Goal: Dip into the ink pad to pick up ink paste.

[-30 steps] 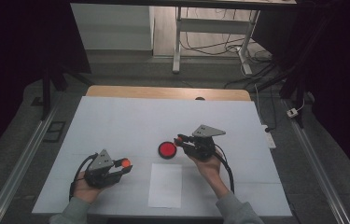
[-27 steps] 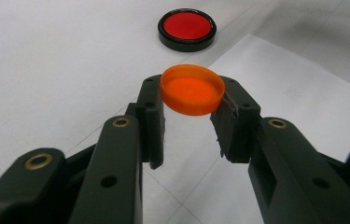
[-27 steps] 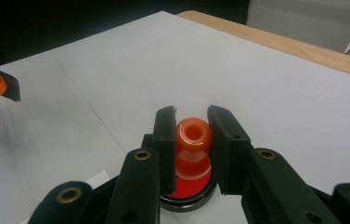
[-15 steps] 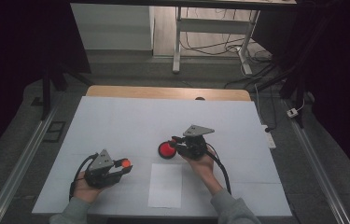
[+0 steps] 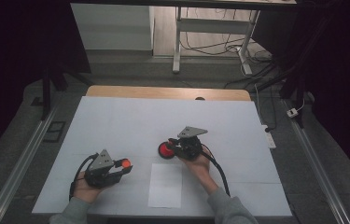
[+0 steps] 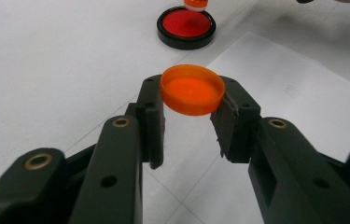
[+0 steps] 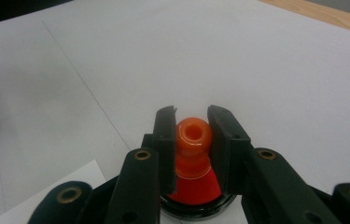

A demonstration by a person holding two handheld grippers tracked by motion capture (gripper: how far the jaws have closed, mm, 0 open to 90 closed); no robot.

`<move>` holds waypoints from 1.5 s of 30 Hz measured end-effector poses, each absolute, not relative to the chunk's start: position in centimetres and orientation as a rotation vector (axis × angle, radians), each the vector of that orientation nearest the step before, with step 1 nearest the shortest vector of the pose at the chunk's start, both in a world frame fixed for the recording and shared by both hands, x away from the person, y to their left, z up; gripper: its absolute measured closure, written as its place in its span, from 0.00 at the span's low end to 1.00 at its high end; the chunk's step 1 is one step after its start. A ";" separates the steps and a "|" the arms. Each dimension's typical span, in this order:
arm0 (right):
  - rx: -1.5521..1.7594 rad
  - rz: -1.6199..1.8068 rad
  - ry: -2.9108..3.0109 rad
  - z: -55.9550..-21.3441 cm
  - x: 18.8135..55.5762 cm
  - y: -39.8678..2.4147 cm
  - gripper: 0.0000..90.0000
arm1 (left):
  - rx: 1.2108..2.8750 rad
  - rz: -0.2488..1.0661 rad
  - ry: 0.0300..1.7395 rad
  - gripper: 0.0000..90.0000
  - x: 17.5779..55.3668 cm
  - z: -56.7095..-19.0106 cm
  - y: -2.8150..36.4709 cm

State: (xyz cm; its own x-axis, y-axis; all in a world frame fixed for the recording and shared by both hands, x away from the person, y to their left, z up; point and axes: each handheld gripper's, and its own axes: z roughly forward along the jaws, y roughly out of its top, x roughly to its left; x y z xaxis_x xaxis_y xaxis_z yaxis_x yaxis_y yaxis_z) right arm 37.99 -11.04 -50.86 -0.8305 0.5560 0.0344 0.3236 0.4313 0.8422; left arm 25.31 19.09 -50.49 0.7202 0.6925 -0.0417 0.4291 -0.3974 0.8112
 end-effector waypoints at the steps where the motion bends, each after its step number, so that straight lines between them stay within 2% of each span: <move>1: 0.767 1.352 2.434 -51.0 38.0 -11.0 0.81 | 2.049 0.383 0.853 0.72 25.3 -50.5 19.1; 45: 0.709 1.285 2.430 -52.6 38.2 -10.1 0.81 | 2.050 0.379 0.855 0.72 25.3 -50.5 19.1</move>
State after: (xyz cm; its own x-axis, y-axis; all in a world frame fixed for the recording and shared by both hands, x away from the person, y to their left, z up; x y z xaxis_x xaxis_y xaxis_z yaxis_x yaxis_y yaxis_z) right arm 38.24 -10.15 -52.64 -0.8327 0.5526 -0.0339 0.2831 0.4777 0.8317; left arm 25.30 19.14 -50.53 0.7190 0.6935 -0.0451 0.4328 -0.3960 0.8098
